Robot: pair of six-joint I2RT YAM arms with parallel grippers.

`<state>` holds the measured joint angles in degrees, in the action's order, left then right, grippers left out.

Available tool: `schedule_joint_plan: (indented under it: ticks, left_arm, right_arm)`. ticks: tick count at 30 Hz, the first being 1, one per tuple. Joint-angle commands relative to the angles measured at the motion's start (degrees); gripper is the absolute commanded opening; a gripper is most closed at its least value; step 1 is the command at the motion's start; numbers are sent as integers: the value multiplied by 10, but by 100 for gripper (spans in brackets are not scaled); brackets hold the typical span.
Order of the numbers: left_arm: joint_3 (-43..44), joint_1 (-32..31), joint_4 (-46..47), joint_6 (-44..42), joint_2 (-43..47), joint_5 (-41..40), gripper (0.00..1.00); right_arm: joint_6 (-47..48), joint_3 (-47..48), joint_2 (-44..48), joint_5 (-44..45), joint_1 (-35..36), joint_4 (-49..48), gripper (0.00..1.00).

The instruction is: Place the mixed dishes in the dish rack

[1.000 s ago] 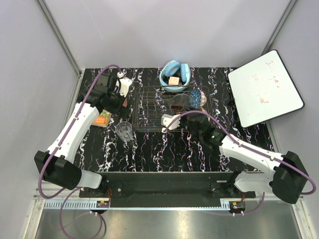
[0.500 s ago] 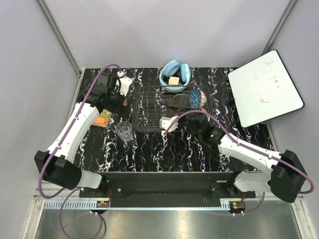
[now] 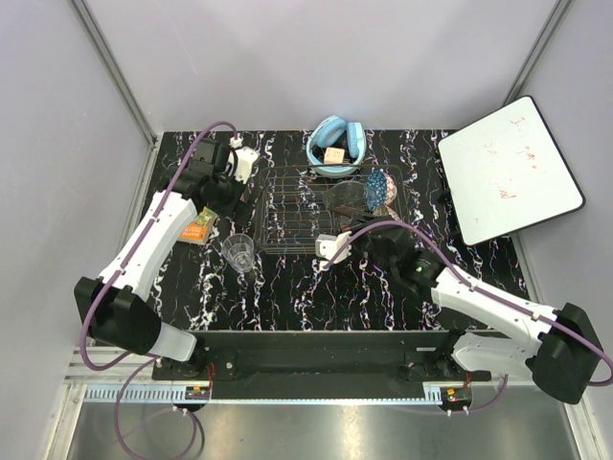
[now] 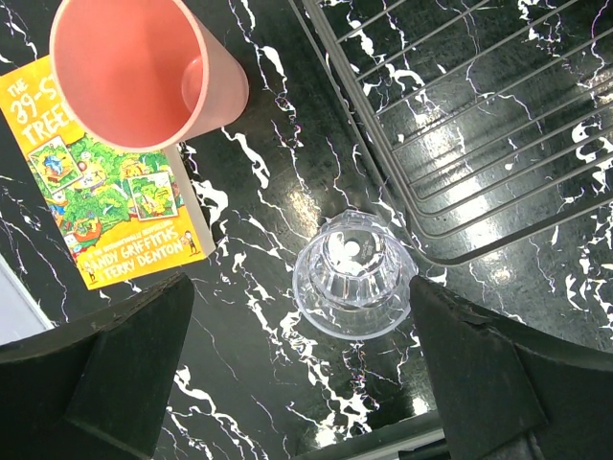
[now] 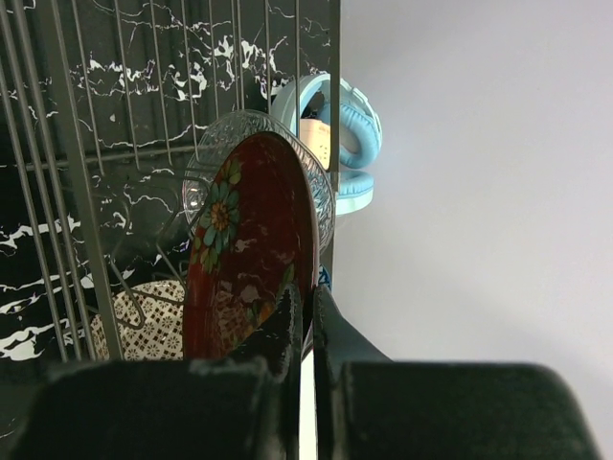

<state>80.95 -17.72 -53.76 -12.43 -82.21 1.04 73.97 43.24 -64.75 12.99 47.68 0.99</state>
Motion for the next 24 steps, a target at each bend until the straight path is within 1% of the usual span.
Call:
schedule_joint_plan:
  ticks: [1, 6, 10, 12, 16, 21, 24]
  left_arm:
    - [2, -1, 29, 3, 9, -5, 99]
    - [-13, -1, 35, 6, 12, -5, 99]
    - [-25, -1, 44, 16, 8, 8, 99]
    - [-25, -1, 46, 27, -2, 13, 99]
    - [-19, -3, 47, 46, -41, 50, 99]
    - [25, -8, 30, 78, -79, 89, 99]
    - [34, -10, 23, 92, -91, 108, 99]
  right_arm:
    - [22, -33, -9, 53, -4, 99, 0]
    - [42, -54, 37, 72, -5, 75, 0]
    - [55, -69, 63, 65, -4, 71, 0]
    - [62, -64, 65, 58, -1, 70, 0]
    - [80, -48, 54, 50, 14, 66, 0]
    - [95, -13, 39, 51, 43, 72, 0]
    - [100, 3, 38, 53, 48, 79, 0]
